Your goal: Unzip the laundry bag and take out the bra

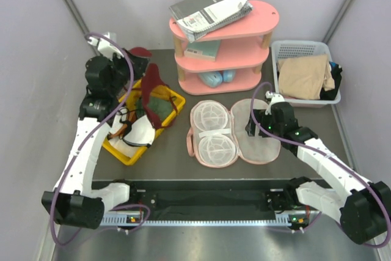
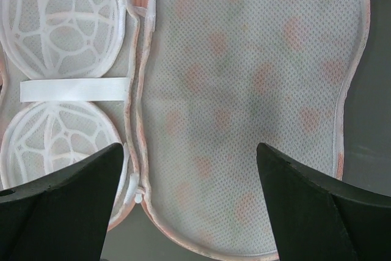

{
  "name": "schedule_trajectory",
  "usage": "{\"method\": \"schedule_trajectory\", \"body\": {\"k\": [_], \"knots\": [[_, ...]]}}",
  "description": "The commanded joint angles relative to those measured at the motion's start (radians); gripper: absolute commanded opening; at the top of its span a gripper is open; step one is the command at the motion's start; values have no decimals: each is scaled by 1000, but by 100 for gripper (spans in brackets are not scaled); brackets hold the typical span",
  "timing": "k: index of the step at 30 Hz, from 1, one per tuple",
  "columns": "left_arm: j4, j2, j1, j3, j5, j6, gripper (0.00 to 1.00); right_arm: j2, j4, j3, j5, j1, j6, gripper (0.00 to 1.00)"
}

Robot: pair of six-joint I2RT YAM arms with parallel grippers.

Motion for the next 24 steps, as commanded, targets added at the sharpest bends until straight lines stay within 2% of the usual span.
{"method": "schedule_trajectory", "body": {"k": [1,5,13,24], "knots": [[-36,23,66,137,33,79,0,5,46,-4,-16,-13,-19,90],[-67,56,115,206,41,128,0,7,46,-5,-22,-14,-19,89],[-42,69,167,194,32,193,0,12,49,-10,-24,-12,-20,89],[168,32,166,-102,101,147,0,21,53,-13,-37,-14,-23,89]]}}
